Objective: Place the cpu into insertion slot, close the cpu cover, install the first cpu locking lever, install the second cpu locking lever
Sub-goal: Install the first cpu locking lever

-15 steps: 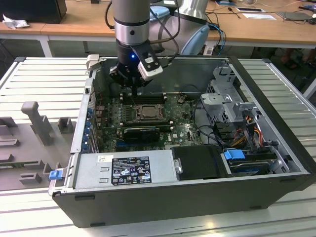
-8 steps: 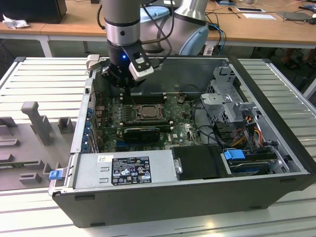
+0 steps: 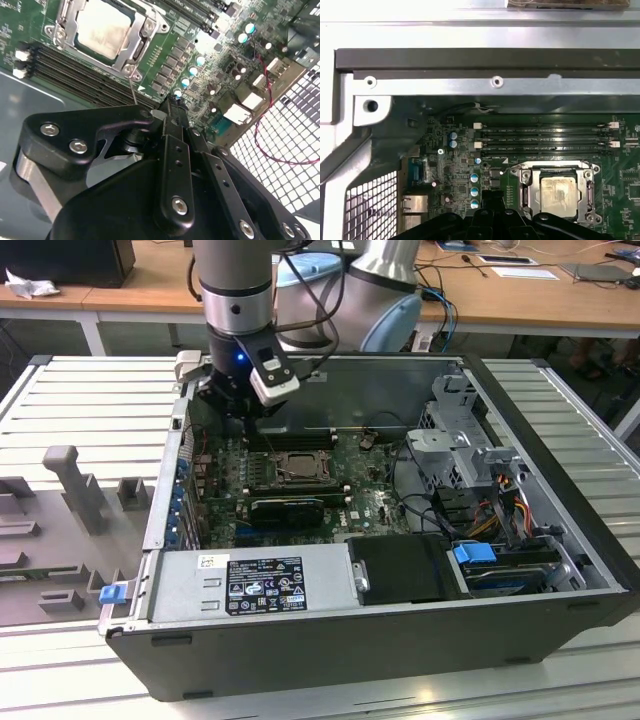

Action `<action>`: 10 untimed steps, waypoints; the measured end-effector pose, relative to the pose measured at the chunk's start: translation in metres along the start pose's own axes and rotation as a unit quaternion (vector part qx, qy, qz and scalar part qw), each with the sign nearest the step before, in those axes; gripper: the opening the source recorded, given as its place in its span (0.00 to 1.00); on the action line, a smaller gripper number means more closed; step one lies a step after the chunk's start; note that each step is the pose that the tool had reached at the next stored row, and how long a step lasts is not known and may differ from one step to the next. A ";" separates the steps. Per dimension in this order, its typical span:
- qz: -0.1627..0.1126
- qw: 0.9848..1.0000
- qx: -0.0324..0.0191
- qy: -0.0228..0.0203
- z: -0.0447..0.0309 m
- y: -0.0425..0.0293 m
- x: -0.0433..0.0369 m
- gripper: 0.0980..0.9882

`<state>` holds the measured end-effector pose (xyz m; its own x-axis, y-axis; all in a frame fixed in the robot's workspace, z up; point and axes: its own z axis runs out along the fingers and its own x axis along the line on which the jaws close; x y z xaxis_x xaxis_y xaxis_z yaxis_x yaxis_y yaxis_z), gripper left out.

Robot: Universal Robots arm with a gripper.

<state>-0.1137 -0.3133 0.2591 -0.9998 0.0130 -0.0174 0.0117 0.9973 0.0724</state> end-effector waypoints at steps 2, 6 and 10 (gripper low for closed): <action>0.000 1.000 0.000 0.000 0.0007 0.0026 0.0011 0.01; 0.000 1.000 -0.001 0.000 0.0021 0.0103 0.0024 0.01; 0.000 1.000 -0.001 0.000 0.0029 0.0148 0.0027 0.01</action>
<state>-0.1162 -0.2984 0.2572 -0.9998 0.0131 -0.0172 0.0118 0.9971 0.0750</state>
